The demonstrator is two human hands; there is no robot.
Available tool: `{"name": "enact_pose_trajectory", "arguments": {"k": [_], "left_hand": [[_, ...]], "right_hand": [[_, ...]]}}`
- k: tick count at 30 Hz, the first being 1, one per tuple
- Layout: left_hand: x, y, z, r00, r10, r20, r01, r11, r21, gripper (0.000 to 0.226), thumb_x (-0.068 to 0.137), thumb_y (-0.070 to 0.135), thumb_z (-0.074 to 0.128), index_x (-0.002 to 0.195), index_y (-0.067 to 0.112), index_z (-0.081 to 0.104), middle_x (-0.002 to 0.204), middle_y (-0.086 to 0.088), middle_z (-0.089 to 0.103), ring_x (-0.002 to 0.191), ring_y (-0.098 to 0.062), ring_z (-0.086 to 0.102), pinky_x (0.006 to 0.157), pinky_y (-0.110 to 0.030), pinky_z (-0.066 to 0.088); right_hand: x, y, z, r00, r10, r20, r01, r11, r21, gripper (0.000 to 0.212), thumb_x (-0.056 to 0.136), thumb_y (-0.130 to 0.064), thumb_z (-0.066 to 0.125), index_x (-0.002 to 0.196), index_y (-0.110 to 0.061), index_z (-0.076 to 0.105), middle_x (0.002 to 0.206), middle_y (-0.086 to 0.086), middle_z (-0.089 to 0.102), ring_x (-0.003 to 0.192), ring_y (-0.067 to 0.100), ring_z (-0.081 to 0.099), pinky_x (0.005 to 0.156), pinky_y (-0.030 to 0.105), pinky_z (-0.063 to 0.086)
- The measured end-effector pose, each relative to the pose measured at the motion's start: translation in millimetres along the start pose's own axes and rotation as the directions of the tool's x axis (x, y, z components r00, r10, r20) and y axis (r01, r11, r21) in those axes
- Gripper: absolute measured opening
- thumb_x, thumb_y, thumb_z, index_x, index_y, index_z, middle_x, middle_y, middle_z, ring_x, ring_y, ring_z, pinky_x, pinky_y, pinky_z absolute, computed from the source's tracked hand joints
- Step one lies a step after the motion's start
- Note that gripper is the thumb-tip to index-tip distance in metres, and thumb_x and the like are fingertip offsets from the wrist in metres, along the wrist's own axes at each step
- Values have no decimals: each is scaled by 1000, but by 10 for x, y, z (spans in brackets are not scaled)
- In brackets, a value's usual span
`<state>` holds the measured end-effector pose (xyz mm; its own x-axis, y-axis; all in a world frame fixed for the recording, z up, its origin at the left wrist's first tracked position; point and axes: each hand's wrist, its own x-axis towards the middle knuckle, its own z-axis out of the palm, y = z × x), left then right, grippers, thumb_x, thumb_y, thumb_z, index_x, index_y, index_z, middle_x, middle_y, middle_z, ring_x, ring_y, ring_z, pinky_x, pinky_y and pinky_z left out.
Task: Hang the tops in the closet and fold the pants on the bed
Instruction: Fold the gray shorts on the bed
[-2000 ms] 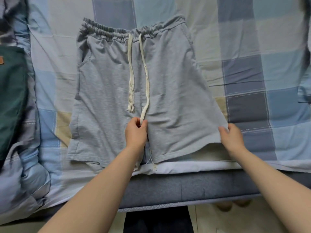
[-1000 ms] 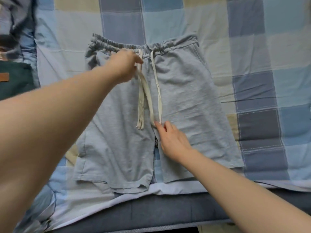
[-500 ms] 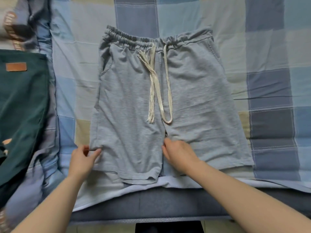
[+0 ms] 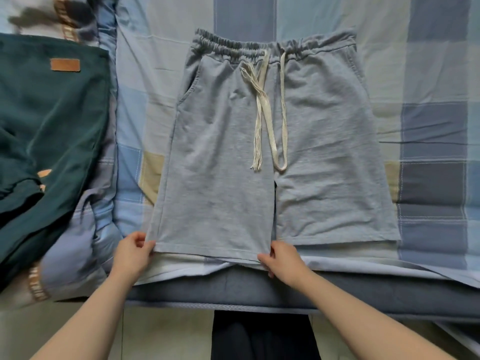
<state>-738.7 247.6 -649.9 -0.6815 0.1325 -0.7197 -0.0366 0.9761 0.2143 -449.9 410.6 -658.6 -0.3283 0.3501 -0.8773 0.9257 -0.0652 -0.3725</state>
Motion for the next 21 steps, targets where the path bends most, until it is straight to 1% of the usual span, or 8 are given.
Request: {"name": "enact_pose_trajectory", "arguments": {"k": [3,6,10,12,14,17,19,21], "left_hand": [[-110,137,38,991,128,-27,-113,942,316,54,78,6,72,128,-1,52,121,-23,59,114,-41,54,97,-45,41],[-350,450,242,911,396,-116,-315,848,426,61,72,0,69,130,-1,50,124,-26,52,113,-45,46,97,-52,37],[-738,1043,824,719,670,185,-678,617,400,47,73,1,65,119,2,60,118,-19,56,109,-40,49,92,-47,43],[-926,1325,1213,581,726,368,-810,471,349,39,79,8,59,118,8,60,121,-13,55,112,-34,48,92,-44,41],[-1115,1555,1627,463,732,500,-887,382,262,36,84,12,53,119,10,58,123,-9,53,115,-31,47,93,-42,40],[-1426,1872,2152,492,631,600,-802,596,30,42,91,20,54,132,12,51,133,-10,51,122,-28,48,102,-40,40],[-1583,2072,2384,600,531,598,-579,804,-133,48,95,32,54,139,14,46,139,-8,51,126,-24,49,107,-35,38],[-1700,2259,2504,691,411,594,-258,909,-329,48,97,40,52,136,13,50,134,-8,57,121,-21,54,105,-33,40]], "right_hand": [[-28,173,-300,994,30,-101,-46,986,-161,31,94,-41,51,74,-18,52,87,16,69,86,32,64,72,35,46],[-16,338,-851,903,20,-429,-45,998,-49,17,95,-29,52,89,-14,57,91,17,66,89,35,61,72,38,43],[78,803,-1594,670,236,-704,-256,963,79,37,89,-17,58,122,-2,50,125,26,48,114,43,46,96,44,36],[136,1032,-1844,603,452,-657,-405,883,236,56,86,-26,64,131,-1,42,136,28,40,125,45,37,103,45,32],[193,1173,-1970,657,568,-496,-431,823,371,73,82,-34,70,136,0,35,140,25,40,127,43,39,106,47,35],[220,1235,-1986,776,454,-438,-270,867,419,61,81,-20,74,129,1,42,119,19,59,103,33,58,90,43,48],[159,1170,-1935,821,282,-497,-131,940,316,38,82,-10,71,115,1,57,85,4,64,73,16,58,64,27,47],[31,1043,-1852,831,81,-550,20,984,175,26,83,-8,69,107,-5,60,74,-5,57,64,9,52,57,20,40]]}}
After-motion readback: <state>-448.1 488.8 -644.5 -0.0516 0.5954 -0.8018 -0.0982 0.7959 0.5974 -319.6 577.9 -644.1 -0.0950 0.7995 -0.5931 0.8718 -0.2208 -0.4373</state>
